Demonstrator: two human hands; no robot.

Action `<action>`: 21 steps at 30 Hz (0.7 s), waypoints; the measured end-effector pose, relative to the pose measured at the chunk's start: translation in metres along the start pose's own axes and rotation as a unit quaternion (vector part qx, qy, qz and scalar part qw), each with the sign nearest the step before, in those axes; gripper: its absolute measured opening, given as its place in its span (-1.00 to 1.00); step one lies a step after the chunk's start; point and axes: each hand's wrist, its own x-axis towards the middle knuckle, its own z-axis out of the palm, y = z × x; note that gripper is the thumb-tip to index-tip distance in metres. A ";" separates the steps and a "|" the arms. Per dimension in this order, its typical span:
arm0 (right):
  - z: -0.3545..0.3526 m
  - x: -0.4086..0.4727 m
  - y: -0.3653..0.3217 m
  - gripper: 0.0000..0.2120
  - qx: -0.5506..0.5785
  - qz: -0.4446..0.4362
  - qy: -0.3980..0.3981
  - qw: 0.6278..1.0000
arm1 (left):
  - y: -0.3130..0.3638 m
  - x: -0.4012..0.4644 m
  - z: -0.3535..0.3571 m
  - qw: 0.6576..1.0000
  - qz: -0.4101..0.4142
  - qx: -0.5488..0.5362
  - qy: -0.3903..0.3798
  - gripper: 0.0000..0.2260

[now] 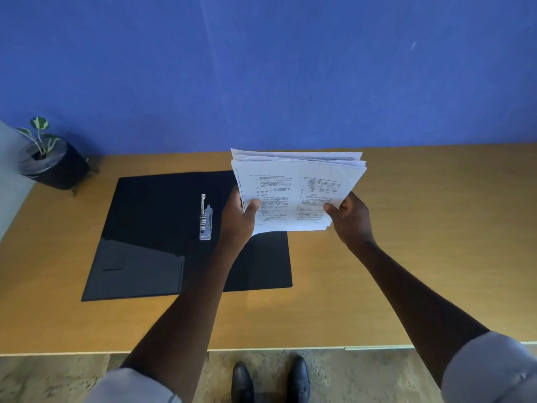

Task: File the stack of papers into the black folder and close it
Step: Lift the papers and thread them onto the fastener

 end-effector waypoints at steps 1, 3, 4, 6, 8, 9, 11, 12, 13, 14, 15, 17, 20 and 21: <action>0.001 0.000 -0.001 -0.74 -0.002 0.002 0.005 1.000 | 0.000 0.000 0.001 1.000 0.001 0.004 0.004 -0.69; 0.002 0.001 -0.003 -0.73 -0.004 0.002 0.013 1.000 | 0.002 -0.001 0.004 1.000 0.002 0.004 0.013 -0.70; 0.003 0.000 -0.004 -0.73 -0.003 0.001 0.014 1.000 | 0.004 -0.002 0.005 1.000 0.003 0.003 0.016 -0.71; 0.003 -0.001 -0.004 -0.72 -0.004 0.000 0.016 1.000 | 0.006 -0.003 0.007 1.000 0.006 0.003 0.018 -0.72; 0.003 -0.003 -0.003 -0.73 -0.005 -0.004 0.015 1.000 | 0.006 -0.004 0.008 1.000 0.011 0.007 0.014 -0.73; 0.003 -0.003 -0.001 -0.73 -0.004 -0.005 0.014 1.000 | 0.005 -0.004 0.008 1.000 0.013 0.013 0.015 -0.73; 0.004 -0.002 0.003 -0.72 0.004 -0.001 0.014 1.000 | 0.003 -0.004 0.010 0.999 0.014 0.022 0.020 -0.74; 0.004 -0.001 0.004 -0.71 0.008 0.003 0.014 1.000 | 0.003 -0.004 0.012 0.999 0.012 0.023 0.024 -0.74; 0.005 0.000 0.004 -0.71 0.013 0.007 0.015 1.000 | 0.003 -0.005 0.014 0.999 0.010 0.024 0.028 -0.74; 0.005 0.000 0.005 -0.71 0.016 0.010 0.016 1.000 | 0.003 -0.005 0.015 0.999 0.010 0.024 0.032 -0.75; 0.006 0.001 0.005 -0.70 0.018 0.011 0.017 1.000 | 0.003 -0.006 0.015 0.999 0.012 0.023 0.036 -0.76; 0.006 0.002 0.004 -0.69 0.018 0.007 0.018 1.000 | 0.003 -0.007 0.014 0.999 0.019 0.018 0.044 -0.76; 0.003 0.003 0.004 -0.70 0.005 0.001 0.012 1.000 | 0.003 -0.007 0.011 0.998 0.027 0.022 0.049 -0.72; 0.003 0.003 0.005 -0.71 -0.003 0.000 0.009 1.000 | 0.002 -0.006 0.011 0.998 0.028 0.030 0.048 -0.71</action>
